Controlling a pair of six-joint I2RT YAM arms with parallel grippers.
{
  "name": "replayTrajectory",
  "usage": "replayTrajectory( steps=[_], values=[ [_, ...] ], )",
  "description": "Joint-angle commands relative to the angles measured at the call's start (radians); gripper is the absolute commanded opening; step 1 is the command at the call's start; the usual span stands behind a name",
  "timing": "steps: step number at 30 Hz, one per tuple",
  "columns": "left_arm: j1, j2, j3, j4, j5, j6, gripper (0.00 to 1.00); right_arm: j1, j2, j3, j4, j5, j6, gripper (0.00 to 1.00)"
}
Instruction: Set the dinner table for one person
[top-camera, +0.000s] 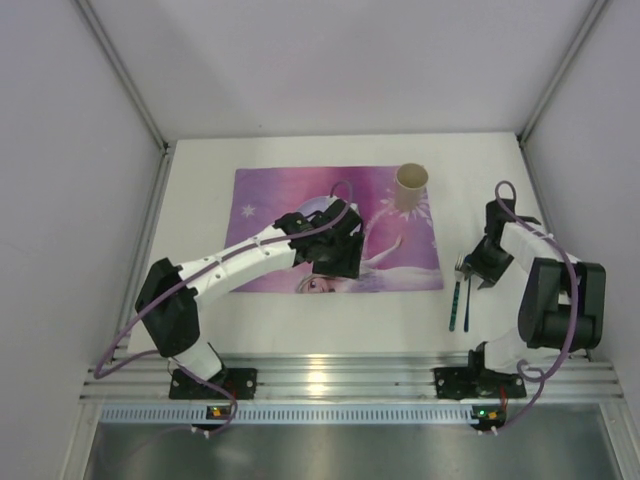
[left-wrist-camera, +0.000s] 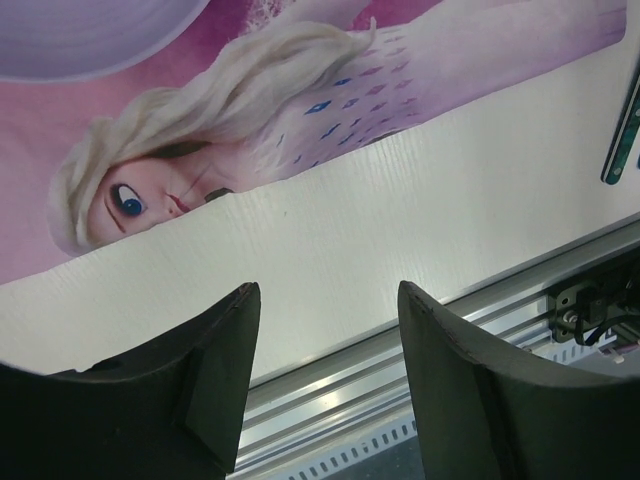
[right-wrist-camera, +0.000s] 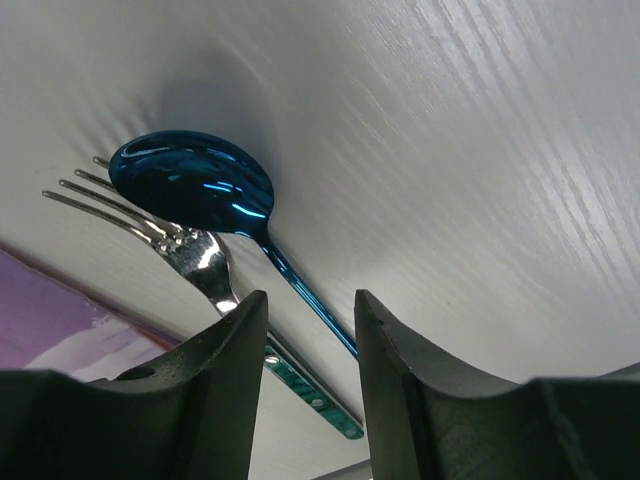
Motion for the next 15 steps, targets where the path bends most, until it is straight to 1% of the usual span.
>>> replayTrajectory(
  steps=[1, 8, 11, 12, 13, 14, 15],
  values=[
    [-0.003, -0.023, -0.009, -0.003, -0.033, -0.017, 0.63, -0.01, 0.044, 0.008, 0.083, 0.008, -0.026, 0.41],
    [-0.003, 0.022, 0.029, -0.007, -0.031, 0.001, 0.63, -0.009, 0.112, 0.023, 0.124, -0.005, -0.04, 0.4],
    [-0.003, 0.04, 0.046, -0.01, -0.027, 0.009, 0.63, -0.009, 0.154, 0.019, 0.148, 0.012, -0.055, 0.37],
    [-0.003, 0.046, 0.048, -0.01, -0.03, 0.009, 0.63, -0.009, 0.165, 0.014, 0.155, 0.015, -0.057, 0.31],
    [-0.003, 0.049, 0.051, -0.014, -0.03, 0.012, 0.63, -0.009, 0.19, 0.013, 0.167, 0.026, -0.063, 0.22],
    [-0.003, 0.053, 0.052, -0.014, -0.03, 0.012, 0.63, -0.009, 0.19, 0.013, 0.175, 0.026, -0.065, 0.22],
    [-0.002, 0.056, 0.052, -0.015, -0.03, 0.015, 0.63, -0.009, 0.216, 0.01, 0.182, 0.029, -0.068, 0.1]
  ],
)
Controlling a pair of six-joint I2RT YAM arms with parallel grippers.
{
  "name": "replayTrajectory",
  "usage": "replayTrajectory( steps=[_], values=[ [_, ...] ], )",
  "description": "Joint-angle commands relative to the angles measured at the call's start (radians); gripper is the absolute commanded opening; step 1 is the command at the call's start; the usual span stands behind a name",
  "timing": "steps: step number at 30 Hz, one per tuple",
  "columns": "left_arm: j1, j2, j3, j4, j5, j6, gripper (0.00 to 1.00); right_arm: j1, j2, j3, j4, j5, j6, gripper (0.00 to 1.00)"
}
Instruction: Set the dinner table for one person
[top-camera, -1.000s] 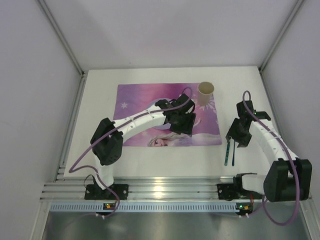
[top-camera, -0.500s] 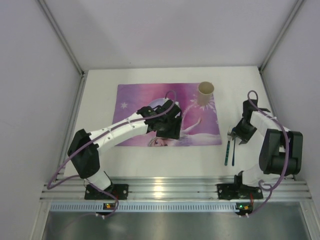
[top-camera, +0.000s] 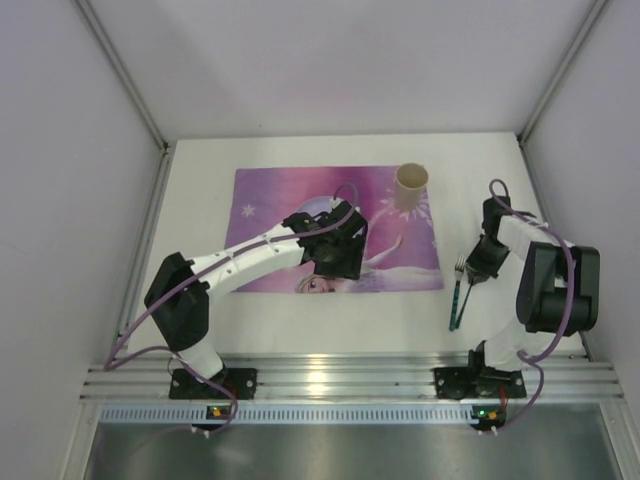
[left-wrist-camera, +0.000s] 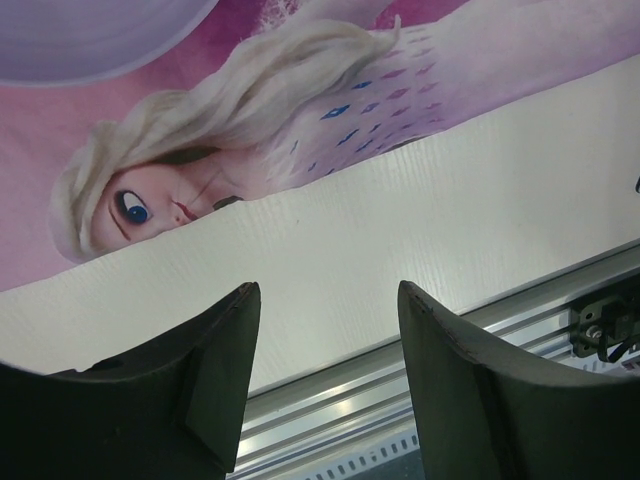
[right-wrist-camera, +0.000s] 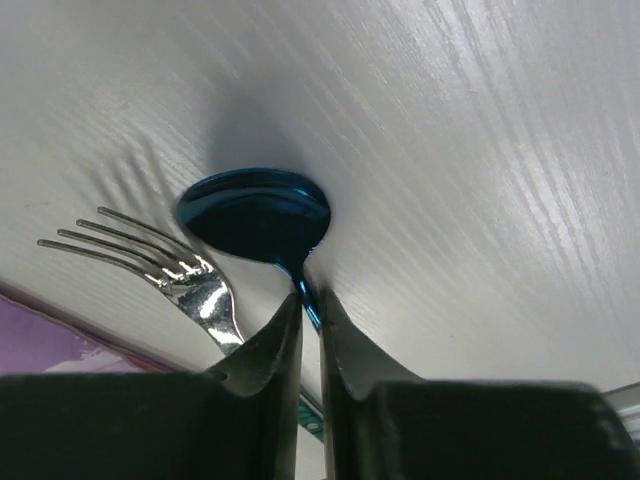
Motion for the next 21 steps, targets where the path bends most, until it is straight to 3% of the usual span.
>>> replayTrajectory(
  steps=[1, 3, 10, 17, 21],
  values=[
    [-0.002, 0.008, 0.044, -0.014, -0.012, 0.01, 0.63, -0.009, 0.108, -0.03, 0.146, 0.044, -0.009, 0.06],
    [-0.002, 0.008, 0.042, -0.017, -0.015, 0.012, 0.63, -0.009, 0.148, -0.024, 0.156, 0.049, -0.013, 0.0],
    [-0.002, -0.007, 0.03, -0.027, -0.029, 0.002, 0.63, -0.009, 0.139, 0.025, 0.118, 0.11, -0.041, 0.0],
    [-0.002, -0.004, 0.041, -0.015, -0.021, 0.001, 0.63, 0.008, -0.048, 0.247, -0.111, 0.196, -0.07, 0.0],
    [-0.002, 0.014, 0.073, -0.017, -0.027, 0.004, 0.63, 0.107, -0.14, 0.383, -0.193, 0.189, -0.063, 0.0]
  ],
)
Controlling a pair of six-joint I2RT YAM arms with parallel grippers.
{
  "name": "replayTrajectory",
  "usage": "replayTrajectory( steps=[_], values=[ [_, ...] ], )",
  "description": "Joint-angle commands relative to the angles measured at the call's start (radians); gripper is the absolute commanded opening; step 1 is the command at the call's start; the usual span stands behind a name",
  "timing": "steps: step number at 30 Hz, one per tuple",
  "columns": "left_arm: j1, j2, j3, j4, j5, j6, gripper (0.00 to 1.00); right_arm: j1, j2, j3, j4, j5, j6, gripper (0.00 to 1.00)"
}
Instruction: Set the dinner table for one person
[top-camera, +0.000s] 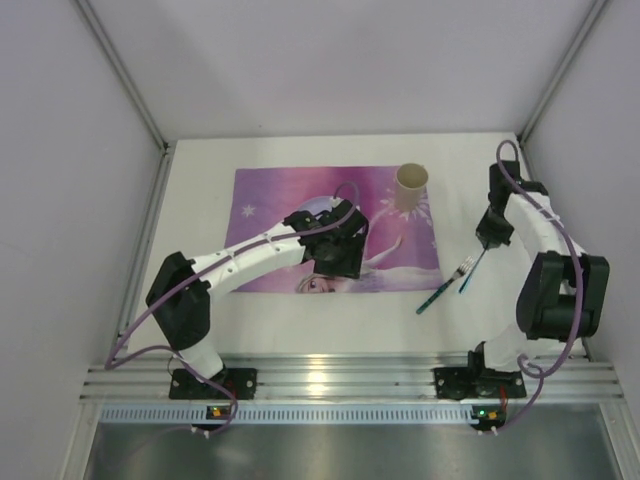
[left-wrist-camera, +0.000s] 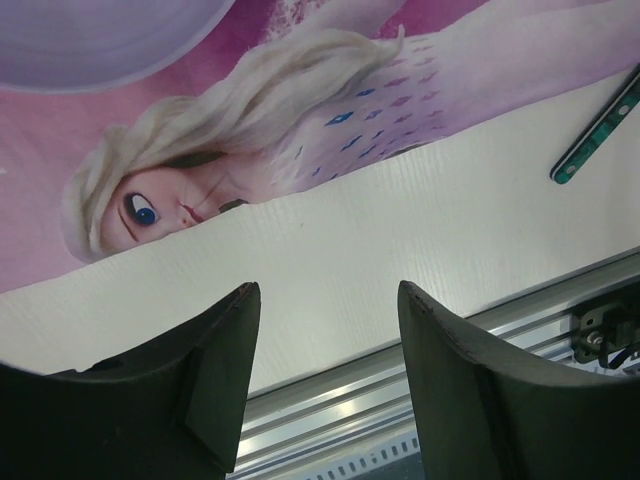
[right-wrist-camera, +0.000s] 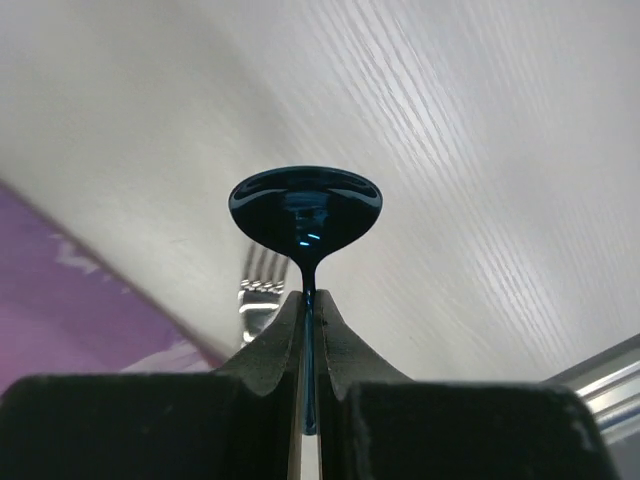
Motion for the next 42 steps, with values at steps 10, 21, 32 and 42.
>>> replayTrajectory(
  steps=[10, 21, 32, 42],
  values=[
    [0.085, -0.091, 0.103, -0.066, -0.136, -0.004, 0.63, 0.568, -0.025, 0.415, -0.115, 0.061, 0.088, 0.0],
    [0.237, -0.424, -0.087, -0.147, -0.223, -0.035, 0.63, 0.67, 0.199, 0.44, 0.027, 0.025, 0.066, 0.0],
    [0.248, -0.536, -0.139, -0.236, -0.257, -0.072, 0.64, 0.67, 0.458, 0.564, 0.04, 0.056, 0.028, 0.0],
    [0.247, -0.502, -0.121, -0.224, -0.223, -0.041, 0.64, 0.668, 0.511, 0.621, 0.017, 0.123, 0.028, 0.38]
  ],
)
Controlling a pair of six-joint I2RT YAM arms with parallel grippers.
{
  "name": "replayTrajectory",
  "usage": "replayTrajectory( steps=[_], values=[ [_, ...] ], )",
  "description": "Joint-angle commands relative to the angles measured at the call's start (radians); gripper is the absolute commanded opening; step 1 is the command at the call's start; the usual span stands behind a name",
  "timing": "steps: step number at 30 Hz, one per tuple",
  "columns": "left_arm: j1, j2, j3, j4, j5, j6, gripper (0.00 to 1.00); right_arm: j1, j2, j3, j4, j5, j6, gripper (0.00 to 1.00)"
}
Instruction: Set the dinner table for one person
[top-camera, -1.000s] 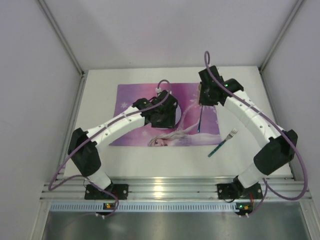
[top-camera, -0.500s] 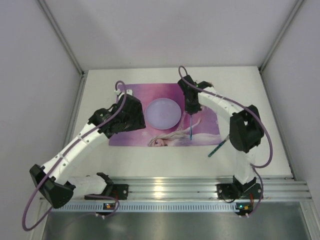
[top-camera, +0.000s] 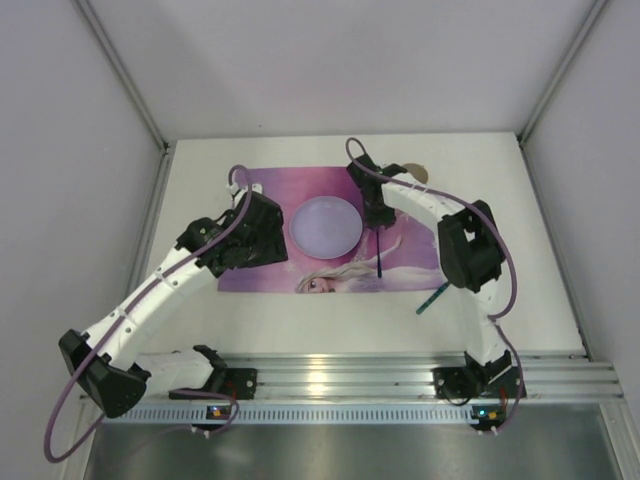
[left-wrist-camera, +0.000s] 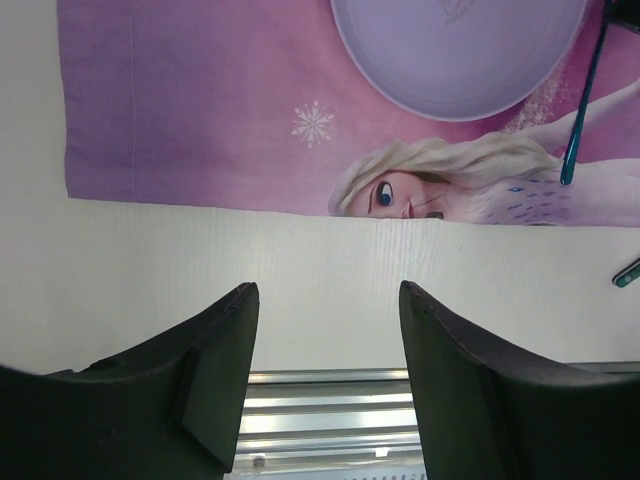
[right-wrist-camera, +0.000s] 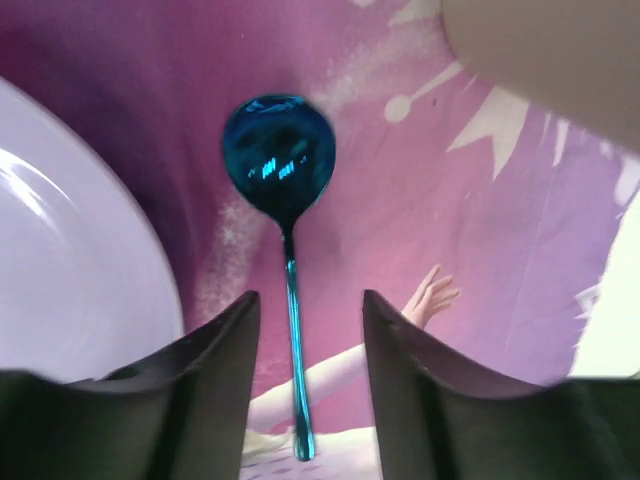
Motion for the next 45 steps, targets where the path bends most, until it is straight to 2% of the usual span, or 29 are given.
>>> replayTrajectory(
  steps=[1, 2, 4, 6, 12, 15, 18, 20, 22, 27, 30, 36, 45],
  values=[
    [0.004, 0.022, 0.023, 0.004, 0.02, 0.022, 0.64, 0.012, -0.028, 0.06, 0.003, 0.055, -0.02, 0.49],
    [0.004, 0.03, 0.024, 0.012, 0.029, 0.031, 0.64, 0.015, -0.039, 0.062, 0.002, 0.058, -0.024, 0.62],
    [0.004, 0.054, 0.029, 0.021, 0.038, 0.043, 0.63, 0.019, -0.084, 0.068, -0.014, 0.07, -0.032, 0.69],
    [-0.012, 0.073, 0.038, 0.048, 0.06, 0.06, 0.63, 0.03, -0.131, 0.071, -0.046, 0.081, -0.037, 0.71],
    [-0.133, 0.244, 0.138, 0.188, 0.146, 0.152, 0.63, 0.065, -0.477, -0.001, -0.115, 0.124, -0.02, 0.76],
    [-0.189, 0.372, 0.222, 0.257, 0.228, 0.196, 0.63, 0.064, -0.737, -0.094, -0.153, 0.218, -0.021, 0.85],
    [-0.245, 0.52, 0.346, 0.314, 0.272, 0.233, 0.63, 0.039, -0.868, -0.223, -0.196, 0.283, -0.018, 1.0],
    [-0.272, 0.64, 0.417, 0.315, 0.295, 0.261, 0.63, -0.041, -0.957, -0.347, -0.218, 0.242, -0.003, 1.0],
    [-0.309, 0.746, 0.513, 0.318, 0.354, 0.288, 0.62, -0.153, -1.013, -0.459, -0.248, 0.115, 0.02, 1.0],
    [-0.394, 0.934, 0.67, 0.311, 0.445, 0.345, 0.63, -0.249, -1.137, -0.588, -0.236, -0.06, 0.074, 1.0],
    [-0.432, 1.022, 0.724, 0.308, 0.502, 0.373, 0.63, -0.266, -1.14, -0.569, -0.26, -0.07, 0.051, 1.0],
    [-0.477, 1.13, 0.788, 0.323, 0.529, 0.408, 0.63, -0.271, -1.158, -0.541, -0.323, -0.036, 0.025, 1.0],
    [-0.524, 1.237, 0.822, 0.36, 0.477, 0.437, 0.63, -0.309, -1.194, -0.458, -0.399, 0.032, -0.026, 1.0]
  ],
)
